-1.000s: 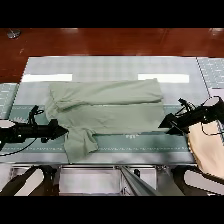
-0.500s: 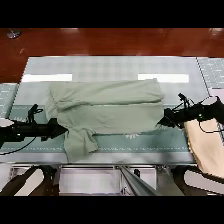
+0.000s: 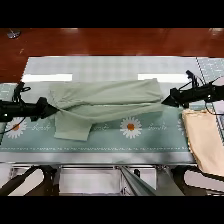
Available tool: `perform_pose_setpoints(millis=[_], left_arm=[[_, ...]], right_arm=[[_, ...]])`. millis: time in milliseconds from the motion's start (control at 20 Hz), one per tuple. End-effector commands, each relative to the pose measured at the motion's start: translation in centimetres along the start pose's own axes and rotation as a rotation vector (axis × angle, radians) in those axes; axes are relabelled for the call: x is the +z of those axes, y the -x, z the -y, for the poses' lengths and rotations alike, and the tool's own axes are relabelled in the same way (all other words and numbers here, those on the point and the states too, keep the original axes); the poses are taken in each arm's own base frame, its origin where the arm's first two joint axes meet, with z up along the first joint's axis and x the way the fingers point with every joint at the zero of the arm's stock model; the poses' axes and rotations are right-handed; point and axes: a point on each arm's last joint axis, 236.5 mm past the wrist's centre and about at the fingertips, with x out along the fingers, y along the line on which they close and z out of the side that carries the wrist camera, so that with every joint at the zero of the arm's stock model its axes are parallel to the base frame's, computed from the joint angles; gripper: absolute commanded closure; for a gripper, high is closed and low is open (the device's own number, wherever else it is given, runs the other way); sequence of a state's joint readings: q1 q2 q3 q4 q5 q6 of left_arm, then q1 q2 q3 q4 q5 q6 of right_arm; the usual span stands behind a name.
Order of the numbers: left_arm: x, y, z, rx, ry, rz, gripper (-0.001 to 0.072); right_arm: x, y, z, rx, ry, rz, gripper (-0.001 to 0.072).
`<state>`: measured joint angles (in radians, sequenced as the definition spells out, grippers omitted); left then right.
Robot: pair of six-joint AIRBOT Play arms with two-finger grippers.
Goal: Fold the shirts.
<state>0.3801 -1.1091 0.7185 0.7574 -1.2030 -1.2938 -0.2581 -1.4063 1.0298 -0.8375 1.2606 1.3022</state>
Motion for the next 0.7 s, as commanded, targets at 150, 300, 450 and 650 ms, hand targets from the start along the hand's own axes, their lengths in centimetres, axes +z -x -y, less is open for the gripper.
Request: perform_pose_setpoints(millis=[150, 300, 450, 650], left_arm=[[9.8, -1.2, 2.3, -0.062, 0.037, 0.096, 0.0673], [13.1, -2.8, 3.4, -0.066, 0.031, 0.09, 0.0673], [15.4, -4.5, 3.9, -0.07, 0.015, 0.079, 0.0673], [18.6, -5.0, 3.6, -0.069, 0.022, 0.119, 0.0673]], right_arm=[[7.8, 0.3, -2.4, 0.04, 0.05, 0.088, 0.0693], [10.0, -1.6, -2.9, 0.04, 0.057, 0.085, 0.0692], [12.2, -2.9, -2.3, 0.041, 0.011, 0.093, 0.0692], [13.1, -3.9, -1.8, 0.05, -0.013, 0.092, 0.0692]])
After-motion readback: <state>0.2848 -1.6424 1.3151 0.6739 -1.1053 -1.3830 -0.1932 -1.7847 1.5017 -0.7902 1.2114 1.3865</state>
